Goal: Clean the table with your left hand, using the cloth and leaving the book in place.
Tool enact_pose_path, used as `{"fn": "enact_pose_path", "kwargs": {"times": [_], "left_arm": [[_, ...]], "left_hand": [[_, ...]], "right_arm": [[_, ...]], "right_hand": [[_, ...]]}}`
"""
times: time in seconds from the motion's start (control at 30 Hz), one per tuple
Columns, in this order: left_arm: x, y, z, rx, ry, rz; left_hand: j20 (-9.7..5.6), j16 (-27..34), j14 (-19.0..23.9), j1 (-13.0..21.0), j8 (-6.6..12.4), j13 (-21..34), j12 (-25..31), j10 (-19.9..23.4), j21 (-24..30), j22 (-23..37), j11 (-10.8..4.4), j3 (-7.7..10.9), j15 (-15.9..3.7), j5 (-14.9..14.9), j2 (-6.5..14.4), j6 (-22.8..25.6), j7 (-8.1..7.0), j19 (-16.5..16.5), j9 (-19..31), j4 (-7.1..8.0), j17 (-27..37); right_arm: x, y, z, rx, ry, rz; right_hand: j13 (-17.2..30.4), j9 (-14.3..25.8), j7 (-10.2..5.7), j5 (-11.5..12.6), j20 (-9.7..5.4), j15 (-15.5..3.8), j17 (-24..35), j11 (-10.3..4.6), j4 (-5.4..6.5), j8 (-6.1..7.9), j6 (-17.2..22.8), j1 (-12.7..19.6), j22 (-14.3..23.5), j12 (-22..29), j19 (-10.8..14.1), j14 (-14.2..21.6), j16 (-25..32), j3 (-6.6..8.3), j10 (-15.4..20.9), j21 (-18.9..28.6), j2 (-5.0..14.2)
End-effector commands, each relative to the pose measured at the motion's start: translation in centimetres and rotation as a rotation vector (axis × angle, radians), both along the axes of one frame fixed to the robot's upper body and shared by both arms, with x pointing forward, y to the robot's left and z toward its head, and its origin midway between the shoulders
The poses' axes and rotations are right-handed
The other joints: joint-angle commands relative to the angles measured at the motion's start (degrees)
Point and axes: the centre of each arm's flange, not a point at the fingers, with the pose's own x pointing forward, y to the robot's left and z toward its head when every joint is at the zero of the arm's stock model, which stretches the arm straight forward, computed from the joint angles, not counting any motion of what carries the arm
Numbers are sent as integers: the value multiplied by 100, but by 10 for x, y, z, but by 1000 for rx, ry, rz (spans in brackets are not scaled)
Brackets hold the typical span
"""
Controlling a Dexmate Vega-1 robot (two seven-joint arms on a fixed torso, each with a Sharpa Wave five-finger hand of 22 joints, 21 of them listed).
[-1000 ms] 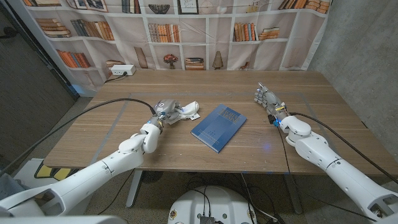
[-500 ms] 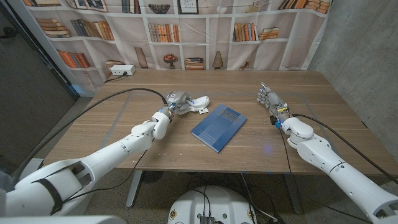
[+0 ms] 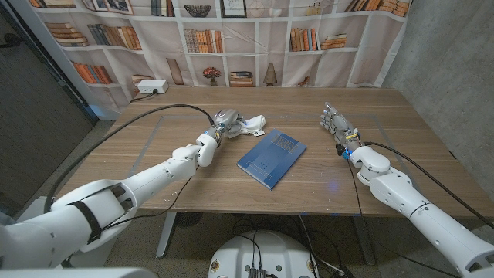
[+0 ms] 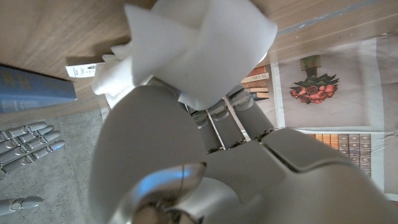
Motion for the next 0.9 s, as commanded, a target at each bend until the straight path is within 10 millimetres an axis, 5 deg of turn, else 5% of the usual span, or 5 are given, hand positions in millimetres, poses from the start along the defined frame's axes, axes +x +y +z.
{"fn": "enact_pose_path", "kwargs": {"times": [0.03,0.4,0.67,0.9], "left_arm": [[-26,29,-29,-1,57,90],[-55,63,-55,-87,107,198],[-78,65,-60,-140,100,216],[-78,65,-62,-145,101,221]], "left_hand": [[-4,-10,40,-16,25,32,-24,46,-15,6,-18,45,-192,-6,8,56,8,-3,21,-7,30],[-7,-10,46,-24,29,51,-39,56,-20,7,-18,57,-196,-6,6,69,2,-2,20,-8,30],[-9,-8,58,-25,30,54,-53,72,-23,8,-29,68,-200,-5,2,73,0,0,19,-12,29],[-10,-9,62,-39,29,59,-67,73,-28,8,-28,72,-201,-7,-2,73,0,-4,18,-7,28]], "right_arm": [[5,2,-3,-3,17,9],[16,7,-3,-16,35,31],[14,6,-4,-14,33,24],[11,3,-6,-11,32,18]], "right_hand": [[22,28,-4,-20,-2,25,13,-24,-11,23,38,28,10,24,79,56,4,-8,41,-8,20],[22,28,-7,-22,-1,16,13,-28,-13,23,40,31,11,22,88,54,0,-12,44,-31,28],[22,28,-5,-23,0,15,13,-19,-16,22,42,33,11,24,95,54,-2,-14,55,-45,31],[23,28,-5,-24,2,20,13,-17,-16,22,44,33,12,22,101,61,-1,-18,55,-57,35]]}}
